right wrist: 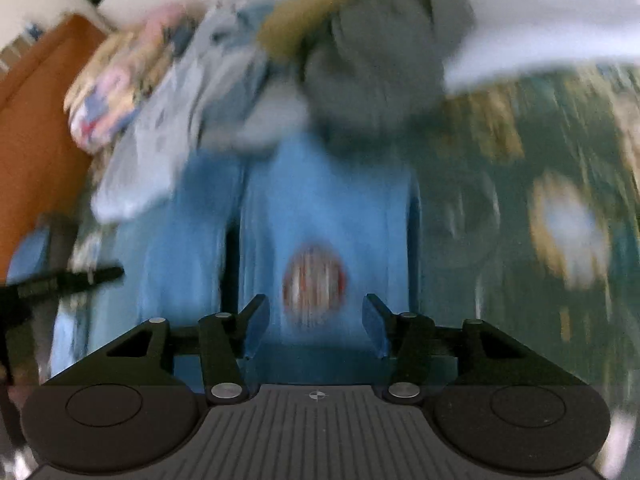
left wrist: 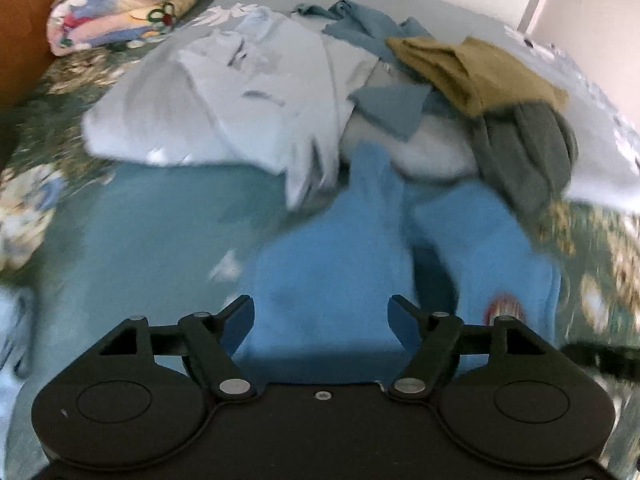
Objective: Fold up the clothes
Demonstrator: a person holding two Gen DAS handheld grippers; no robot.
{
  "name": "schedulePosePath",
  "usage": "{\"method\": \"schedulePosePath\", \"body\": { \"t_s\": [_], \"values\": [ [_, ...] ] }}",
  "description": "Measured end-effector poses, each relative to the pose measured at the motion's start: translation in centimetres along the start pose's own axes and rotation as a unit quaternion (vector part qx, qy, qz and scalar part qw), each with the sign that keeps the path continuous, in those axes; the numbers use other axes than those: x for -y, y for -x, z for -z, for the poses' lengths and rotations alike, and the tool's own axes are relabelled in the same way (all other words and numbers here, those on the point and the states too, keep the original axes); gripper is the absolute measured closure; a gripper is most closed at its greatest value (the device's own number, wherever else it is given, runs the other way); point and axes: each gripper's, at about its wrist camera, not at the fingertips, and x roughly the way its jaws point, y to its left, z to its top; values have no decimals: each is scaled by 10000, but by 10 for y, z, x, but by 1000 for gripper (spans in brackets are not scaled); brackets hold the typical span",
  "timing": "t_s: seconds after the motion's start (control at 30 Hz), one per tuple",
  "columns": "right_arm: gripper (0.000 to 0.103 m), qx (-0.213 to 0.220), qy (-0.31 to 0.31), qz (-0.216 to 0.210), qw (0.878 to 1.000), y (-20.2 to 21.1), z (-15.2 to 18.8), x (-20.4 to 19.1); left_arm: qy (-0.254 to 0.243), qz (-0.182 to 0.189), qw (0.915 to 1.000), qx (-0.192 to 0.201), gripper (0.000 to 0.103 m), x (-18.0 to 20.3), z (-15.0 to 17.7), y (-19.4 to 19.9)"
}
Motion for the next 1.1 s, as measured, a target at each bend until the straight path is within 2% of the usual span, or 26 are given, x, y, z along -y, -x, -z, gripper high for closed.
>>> {"method": "schedulePosePath", "body": {
  "t_s": [0.1, 0.2, 0.37, 0.47, 0.53, 0.67, 0.8, 0.9, 1.0, 1.03, 1.1],
  "values": [
    [55, -424, -99, 100, 9990, 18, 61, -4, -87, -111, 9997, -203, 28, -5, 42, 24],
    [55, -764, -406, 95, 9962, 33, 116, -12, -140, -206, 9980, -581, 28, -14, 87, 44],
    [55, -920, -848, -283, 9917, 43, 178, -39, -153, -364, 9936, -1062, 28, -37, 151, 66],
    [55, -882, -1250, -612, 9863, 33, 193, -49, -570, -461, 9906, -1153, 28, -43, 177, 71],
    [56, -814, -1470, -663, 9836, 26, 197, -53, -847, -488, 9884, -1159, 28, -46, 191, 75],
    [56, -496, -1429, -703, 9860, 32, 198, -66, -1273, -503, 9840, -1144, 28, -52, 217, 83],
    [57, -583, -1434, -776, 9849, 22, 204, -72, -1238, -471, 9848, -1127, 28, -60, 233, 80],
    [57, -575, -1935, -690, 9770, 5, 206, -60, -1119, -410, 9871, -1068, 28, -65, 239, 74],
    [60, -529, -2406, -673, 9668, -9, 208, -49, -1050, -352, 9893, -946, 36, -71, 243, 68],
    [63, -497, -2467, -735, 9650, -11, 208, -48, -1010, -333, 9901, -919, 42, -73, 244, 66],
    [66, -445, -2543, -871, 9622, -16, 208, -48, -889, -256, 9919, -868, 46, -78, 245, 64]
  ]
}}
